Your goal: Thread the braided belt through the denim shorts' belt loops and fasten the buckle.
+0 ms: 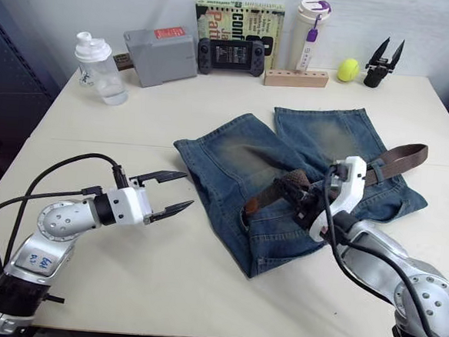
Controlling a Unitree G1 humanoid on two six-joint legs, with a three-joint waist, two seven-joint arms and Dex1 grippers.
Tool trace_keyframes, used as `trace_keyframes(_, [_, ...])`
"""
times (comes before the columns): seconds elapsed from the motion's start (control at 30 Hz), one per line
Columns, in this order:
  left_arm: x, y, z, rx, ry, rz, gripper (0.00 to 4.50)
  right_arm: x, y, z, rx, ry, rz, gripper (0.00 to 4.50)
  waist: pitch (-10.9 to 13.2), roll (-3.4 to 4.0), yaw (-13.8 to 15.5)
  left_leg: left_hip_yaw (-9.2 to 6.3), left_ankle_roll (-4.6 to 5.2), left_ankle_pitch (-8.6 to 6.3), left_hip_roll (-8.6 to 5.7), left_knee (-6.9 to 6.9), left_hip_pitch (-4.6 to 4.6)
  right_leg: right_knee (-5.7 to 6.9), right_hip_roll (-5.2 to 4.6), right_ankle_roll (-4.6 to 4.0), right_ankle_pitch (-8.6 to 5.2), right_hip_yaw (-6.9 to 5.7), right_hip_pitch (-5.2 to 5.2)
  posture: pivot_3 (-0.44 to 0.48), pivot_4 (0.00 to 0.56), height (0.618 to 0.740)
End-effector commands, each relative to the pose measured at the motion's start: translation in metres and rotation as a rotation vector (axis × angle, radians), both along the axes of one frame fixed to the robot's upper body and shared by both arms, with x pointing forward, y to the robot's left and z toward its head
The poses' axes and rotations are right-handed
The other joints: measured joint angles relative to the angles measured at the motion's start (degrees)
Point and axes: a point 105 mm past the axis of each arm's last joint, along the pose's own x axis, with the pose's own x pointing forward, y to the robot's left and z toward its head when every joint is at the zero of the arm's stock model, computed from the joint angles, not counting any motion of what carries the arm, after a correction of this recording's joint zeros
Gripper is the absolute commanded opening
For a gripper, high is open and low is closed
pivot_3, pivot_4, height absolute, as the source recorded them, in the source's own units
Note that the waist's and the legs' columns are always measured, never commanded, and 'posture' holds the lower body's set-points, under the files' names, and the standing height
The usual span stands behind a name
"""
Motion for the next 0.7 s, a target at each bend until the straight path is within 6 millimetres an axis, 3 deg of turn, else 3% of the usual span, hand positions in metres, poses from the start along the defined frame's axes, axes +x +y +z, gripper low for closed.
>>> trace_keyframes(0.03, [-0.004, -0.004, 0.011, -0.004, -0.053, -0.017, 2.94, -0.008, 0.004, 0.005, -0.045, -0.048, 0.035, 0.00, 0.00, 0.00, 0.22, 0.01, 0.00, 0.00, 0.00, 0.01, 0.00, 0.00, 0.00, 0.00, 0.00, 0.01, 0.00, 0.000, 0.150, 0.731])
trace_keyframes(0.47, [-0.004, -0.006, 0.012, 0.008, -0.067, -0.030, 2.94, -0.004, 0.006, 0.010, -0.191, -0.147, 0.019, 0.00, 0.01, -0.01, 0.71, 0.02, 0.00, 0.00, -0.04, 0.06, -0.02, -0.05, 0.01, 0.02, 0.01, 0.01, 0.02, 0.000, 0.150, 0.731])
trace_keyframes(0.7, [-0.003, -0.005, 0.013, 0.015, -0.075, -0.028, 2.94, -0.004, 0.014, 0.005, -0.415, -0.209, 0.056, 0.00, 0.01, -0.01, 0.71, 0.01, 0.00, 0.00, -0.03, 0.07, -0.02, -0.07, 0.01, 0.02, 0.01, 0.00, 0.02, 0.000, 0.150, 0.731])
